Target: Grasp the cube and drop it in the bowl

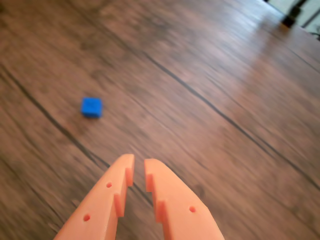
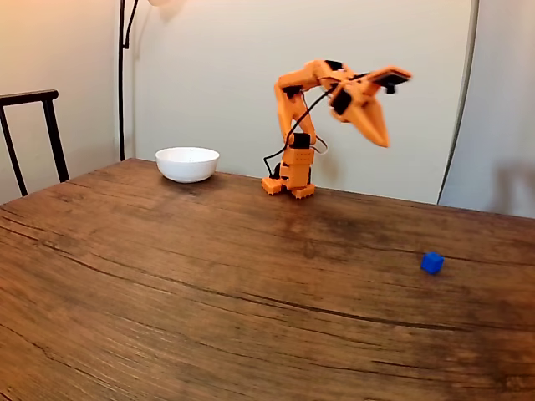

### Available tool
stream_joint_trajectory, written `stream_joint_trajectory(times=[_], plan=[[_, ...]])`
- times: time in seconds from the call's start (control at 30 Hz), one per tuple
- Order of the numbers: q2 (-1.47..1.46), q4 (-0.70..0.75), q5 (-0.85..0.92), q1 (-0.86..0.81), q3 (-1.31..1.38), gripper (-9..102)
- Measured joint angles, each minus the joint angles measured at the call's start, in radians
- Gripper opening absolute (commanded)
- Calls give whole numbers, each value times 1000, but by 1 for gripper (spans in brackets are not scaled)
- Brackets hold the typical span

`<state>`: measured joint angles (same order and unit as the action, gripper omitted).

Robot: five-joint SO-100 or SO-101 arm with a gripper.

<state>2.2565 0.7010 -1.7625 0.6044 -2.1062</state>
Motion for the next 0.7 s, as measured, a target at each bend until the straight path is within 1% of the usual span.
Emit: stream_joint_trajectory(times=[0.33, 0.57, 0.7], plan=[[-322, -6, -2, 75, 279, 1], [-479, -6, 0, 115, 403, 2], [-555, -8, 0, 120, 426, 2]])
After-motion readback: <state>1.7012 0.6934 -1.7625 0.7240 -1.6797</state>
